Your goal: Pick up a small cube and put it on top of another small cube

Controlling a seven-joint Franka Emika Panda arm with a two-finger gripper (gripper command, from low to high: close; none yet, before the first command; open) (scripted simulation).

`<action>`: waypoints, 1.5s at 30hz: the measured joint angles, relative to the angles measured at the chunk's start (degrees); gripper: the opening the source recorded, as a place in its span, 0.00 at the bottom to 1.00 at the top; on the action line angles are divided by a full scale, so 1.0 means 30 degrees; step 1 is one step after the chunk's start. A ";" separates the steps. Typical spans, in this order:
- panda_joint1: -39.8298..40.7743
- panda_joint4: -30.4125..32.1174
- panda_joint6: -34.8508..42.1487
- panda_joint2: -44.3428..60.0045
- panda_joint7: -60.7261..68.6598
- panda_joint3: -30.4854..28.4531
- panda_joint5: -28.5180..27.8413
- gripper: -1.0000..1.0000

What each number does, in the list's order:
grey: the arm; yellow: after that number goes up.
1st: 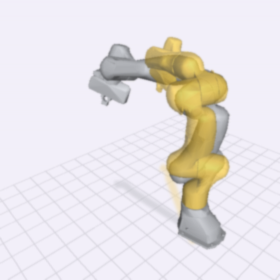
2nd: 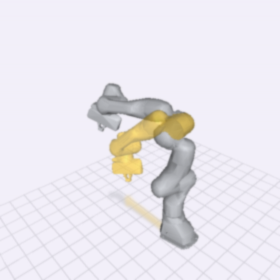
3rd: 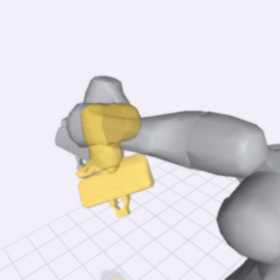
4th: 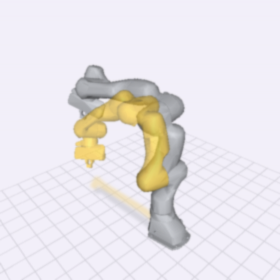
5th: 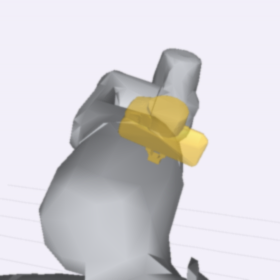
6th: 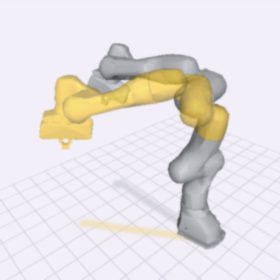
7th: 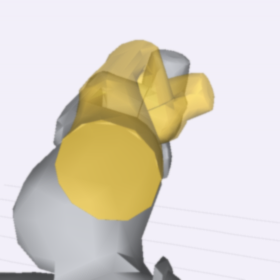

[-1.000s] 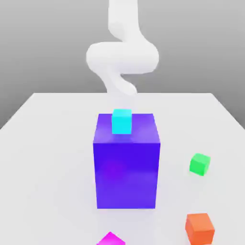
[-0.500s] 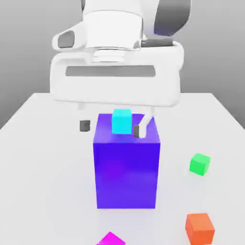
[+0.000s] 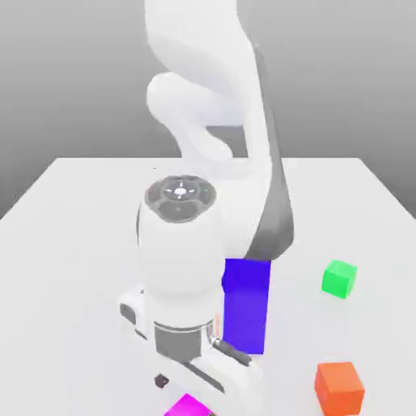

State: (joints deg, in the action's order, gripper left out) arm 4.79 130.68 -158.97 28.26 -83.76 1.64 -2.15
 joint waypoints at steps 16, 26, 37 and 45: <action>-0.0747 0.2179 0.1867 -0.5163 0.1633 0.2518 0.1540 0.00; -0.7574 0.8433 0.1806 -1.1712 0.4994 0.6791 0.4637 0.00; -0.9293 1.2175 0.0438 -1.2574 0.4015 0.9591 0.2597 0.00; -0.7780 1.2076 -0.2519 -0.9279 0.0781 0.9740 -0.2062 0.00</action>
State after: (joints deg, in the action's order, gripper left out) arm -18.55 166.91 -166.52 0.43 -81.41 30.86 -8.34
